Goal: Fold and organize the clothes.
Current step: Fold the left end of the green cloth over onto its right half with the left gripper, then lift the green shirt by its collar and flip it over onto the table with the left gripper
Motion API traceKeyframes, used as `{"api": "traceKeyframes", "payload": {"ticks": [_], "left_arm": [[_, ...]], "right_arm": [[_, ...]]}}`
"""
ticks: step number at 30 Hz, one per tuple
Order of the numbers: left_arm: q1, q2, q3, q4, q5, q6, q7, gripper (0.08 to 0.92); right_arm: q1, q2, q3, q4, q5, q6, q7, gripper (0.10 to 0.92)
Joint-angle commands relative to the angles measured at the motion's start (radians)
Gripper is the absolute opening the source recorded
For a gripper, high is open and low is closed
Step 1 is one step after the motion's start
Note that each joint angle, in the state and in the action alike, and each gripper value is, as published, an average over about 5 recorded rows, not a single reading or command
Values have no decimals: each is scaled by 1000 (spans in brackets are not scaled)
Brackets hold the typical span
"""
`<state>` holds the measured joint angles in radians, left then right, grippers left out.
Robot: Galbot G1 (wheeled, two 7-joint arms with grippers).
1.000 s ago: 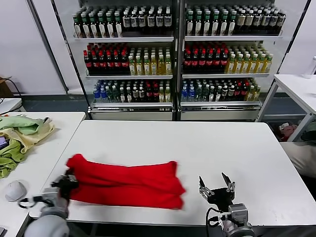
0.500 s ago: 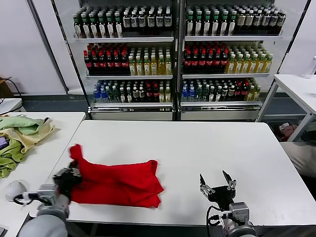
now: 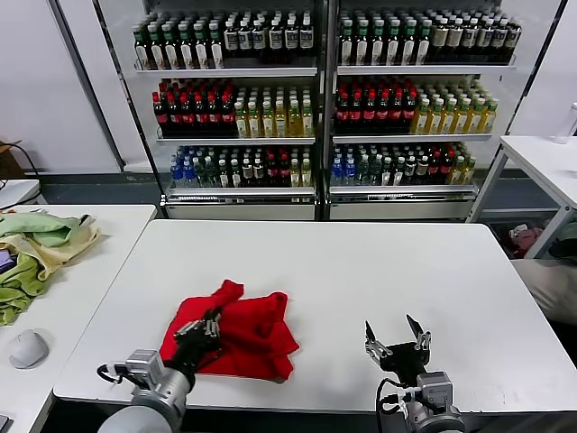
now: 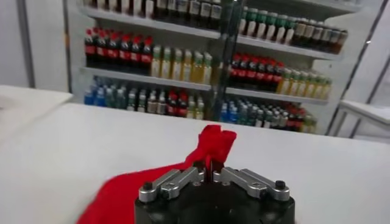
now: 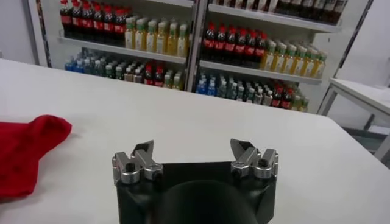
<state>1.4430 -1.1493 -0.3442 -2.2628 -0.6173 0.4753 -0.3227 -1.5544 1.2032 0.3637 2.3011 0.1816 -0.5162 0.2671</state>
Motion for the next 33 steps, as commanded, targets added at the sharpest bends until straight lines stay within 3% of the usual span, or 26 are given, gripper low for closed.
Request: {"api": "traceKeyframes", "payload": {"ticks": [1,5,9,14,18,23,27,33], "left_arm": [[-17,-43,107,19,-11,-25,7,113],[-41,-92,145,54,32,-42,-3,113],[-54,-166,222,119,120,-152,19,137],[-62,-212,289,139,199,-275,74,269],[-46,-163,246,46,197,-293,85,381],[6,-55,6,-23,213,-258,87,528],[64,0,-192,63,248,-140,78,641],[72,3,-240,200,200,-71,73,795]], "right_arm": [[-1,3,-2,-11,-5,1,0,823],[-2,6,-5,-10,-8,1,0,823],[-2,8,-10,-7,-12,1,0,823],[-3,4,-12,2,-13,0,-1,823],[0,-1,-10,10,-11,-1,-2,823],[8,-4,-9,17,-8,0,-6,823],[17,-4,-12,15,-5,1,-8,823],[18,-6,-9,12,-4,3,-10,823]]}}
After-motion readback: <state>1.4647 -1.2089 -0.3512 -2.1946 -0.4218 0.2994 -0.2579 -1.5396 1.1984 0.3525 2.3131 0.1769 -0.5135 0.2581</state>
